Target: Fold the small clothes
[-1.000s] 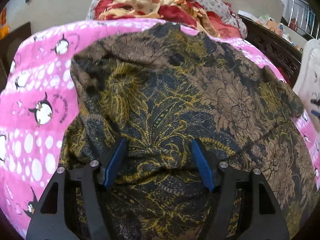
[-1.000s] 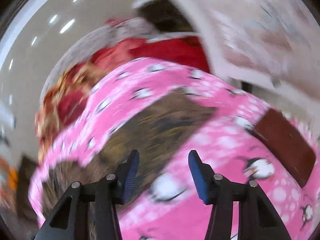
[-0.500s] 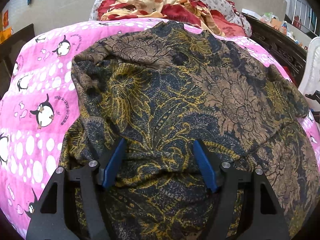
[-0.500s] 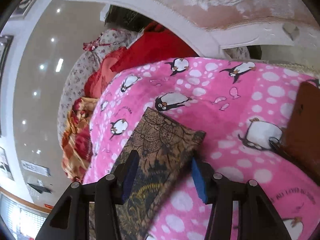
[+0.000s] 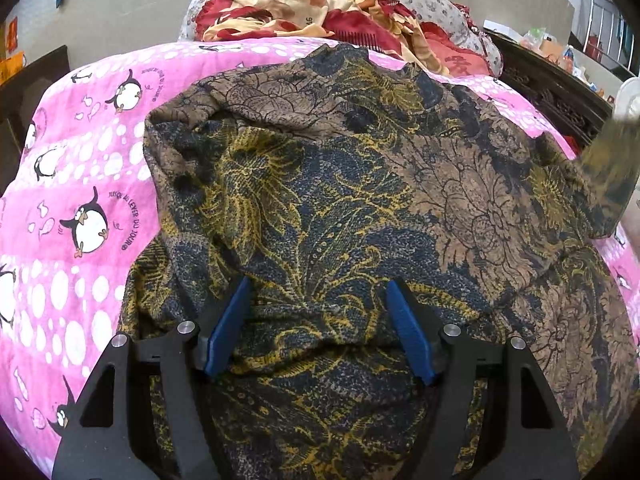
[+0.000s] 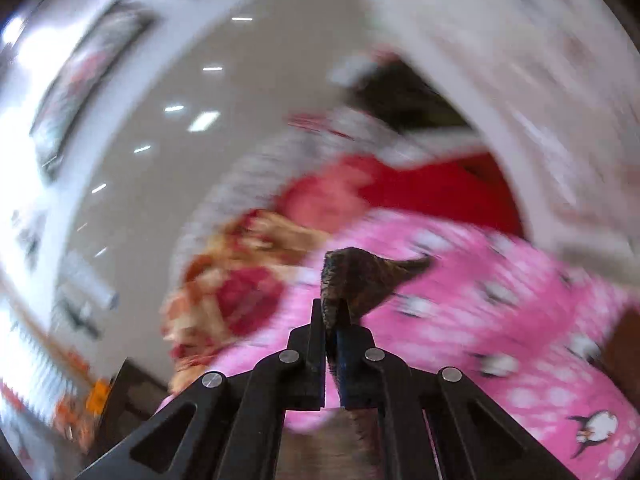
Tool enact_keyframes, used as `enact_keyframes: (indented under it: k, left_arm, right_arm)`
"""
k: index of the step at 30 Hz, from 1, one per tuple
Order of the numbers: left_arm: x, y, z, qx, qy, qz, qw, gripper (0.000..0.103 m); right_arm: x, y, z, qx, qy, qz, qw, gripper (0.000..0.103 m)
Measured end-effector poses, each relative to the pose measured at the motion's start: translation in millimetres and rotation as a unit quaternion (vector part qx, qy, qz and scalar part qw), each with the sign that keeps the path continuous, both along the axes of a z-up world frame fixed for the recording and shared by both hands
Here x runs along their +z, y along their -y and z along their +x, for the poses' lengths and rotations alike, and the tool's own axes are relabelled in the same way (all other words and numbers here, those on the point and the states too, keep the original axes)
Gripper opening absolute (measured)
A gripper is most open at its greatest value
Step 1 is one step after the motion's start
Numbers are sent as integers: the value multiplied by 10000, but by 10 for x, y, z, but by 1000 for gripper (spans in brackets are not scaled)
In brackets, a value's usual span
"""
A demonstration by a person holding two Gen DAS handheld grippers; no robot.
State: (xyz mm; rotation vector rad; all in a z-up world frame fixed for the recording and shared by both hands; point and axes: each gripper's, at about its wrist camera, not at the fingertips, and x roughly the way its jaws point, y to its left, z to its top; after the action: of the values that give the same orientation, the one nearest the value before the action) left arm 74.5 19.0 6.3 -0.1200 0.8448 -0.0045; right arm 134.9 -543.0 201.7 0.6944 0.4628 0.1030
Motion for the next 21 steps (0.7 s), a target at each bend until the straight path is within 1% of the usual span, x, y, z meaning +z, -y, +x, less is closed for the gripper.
enact_keyframes:
  k: [2, 5, 7, 9, 11, 13, 15, 16, 18, 21]
  left_arm:
    - [0, -2, -1, -3, 4, -8, 10000, 71]
    - [6, -16, -11, -17, 13, -49, 10000, 71]
    - [49, -30, -42, -56, 47, -76, 9999, 71]
    - [180, -91, -167, 1, 248, -60, 9997, 71]
    - [289, -195, -315, 138, 434, -156, 9988, 71]
    - [347, -317, -482, 275, 591, -265, 9975, 71]
    - [340, -403, -593, 403, 637, -300, 9967, 71]
    - [320, -448, -637, 468, 636, -334, 9963, 71]
    - [221, -527, -698, 615, 561, -491, 9953, 71]
    - [57, -605, -717, 699, 318, -822, 9937, 71]
  right_arm:
    - [473, -434, -88, 491, 521, -238, 9972, 5]
    - [905, -1025, -227, 1091, 1016, -525, 9874, 5]
    - [1101, -1441, -340, 1508, 1269, -678, 9780, 5]
    - [1171, -1771, -410, 1848, 1386, -781, 9698, 4]
    - [1131, -2106, -451, 2276, 1355, -783, 9611, 4]
    - [1044, -2404, -442, 2556, 1267, -855, 9546, 4]
    - [857, -2690, -371, 2863, 1075, -728, 9493, 4]
    - [762, -2830, -329, 2969, 982, -704, 9472, 4]
    - [523, -3131, -197, 3186, 690, -503, 9440, 4]
    - [173, -3622, -138, 3422, 313, -315, 9386, 4]
